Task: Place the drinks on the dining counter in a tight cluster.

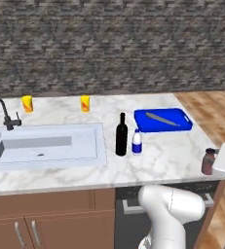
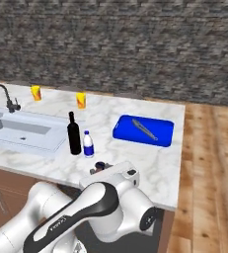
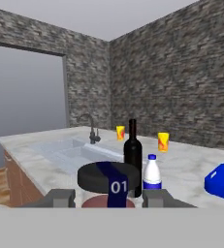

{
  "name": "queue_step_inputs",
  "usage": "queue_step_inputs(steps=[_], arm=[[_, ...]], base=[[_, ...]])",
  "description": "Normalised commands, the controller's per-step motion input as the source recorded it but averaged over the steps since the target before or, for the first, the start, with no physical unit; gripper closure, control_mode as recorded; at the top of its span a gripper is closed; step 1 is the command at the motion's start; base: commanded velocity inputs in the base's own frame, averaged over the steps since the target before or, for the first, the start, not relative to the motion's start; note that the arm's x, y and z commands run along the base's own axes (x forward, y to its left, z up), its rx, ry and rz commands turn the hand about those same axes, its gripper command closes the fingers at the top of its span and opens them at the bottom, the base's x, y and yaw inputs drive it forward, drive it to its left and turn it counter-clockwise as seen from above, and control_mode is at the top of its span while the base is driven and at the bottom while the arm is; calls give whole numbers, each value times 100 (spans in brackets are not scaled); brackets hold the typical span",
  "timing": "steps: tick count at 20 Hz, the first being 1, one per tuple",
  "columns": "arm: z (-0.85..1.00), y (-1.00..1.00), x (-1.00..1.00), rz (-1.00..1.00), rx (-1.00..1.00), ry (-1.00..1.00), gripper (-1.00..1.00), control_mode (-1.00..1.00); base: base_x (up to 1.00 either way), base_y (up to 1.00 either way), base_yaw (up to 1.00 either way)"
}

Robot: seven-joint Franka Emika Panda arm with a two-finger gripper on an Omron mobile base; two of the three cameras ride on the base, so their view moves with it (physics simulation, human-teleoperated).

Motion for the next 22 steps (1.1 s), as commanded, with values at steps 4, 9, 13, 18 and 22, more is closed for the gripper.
queue_step_inputs(steps=[4,9,13,18,22], arm=[[0,0,0,0,0,0,100,100],[0,0,0,0,0,0,100,100],[0,0,0,0,0,0,100,100],[0,0,0,0,0,0,100,100],[0,0,0,0,0,0,100,100]], base=[[34,-39,7],[25,-30,6],[2,-10,2],[0,0,0],[0,0,0]])
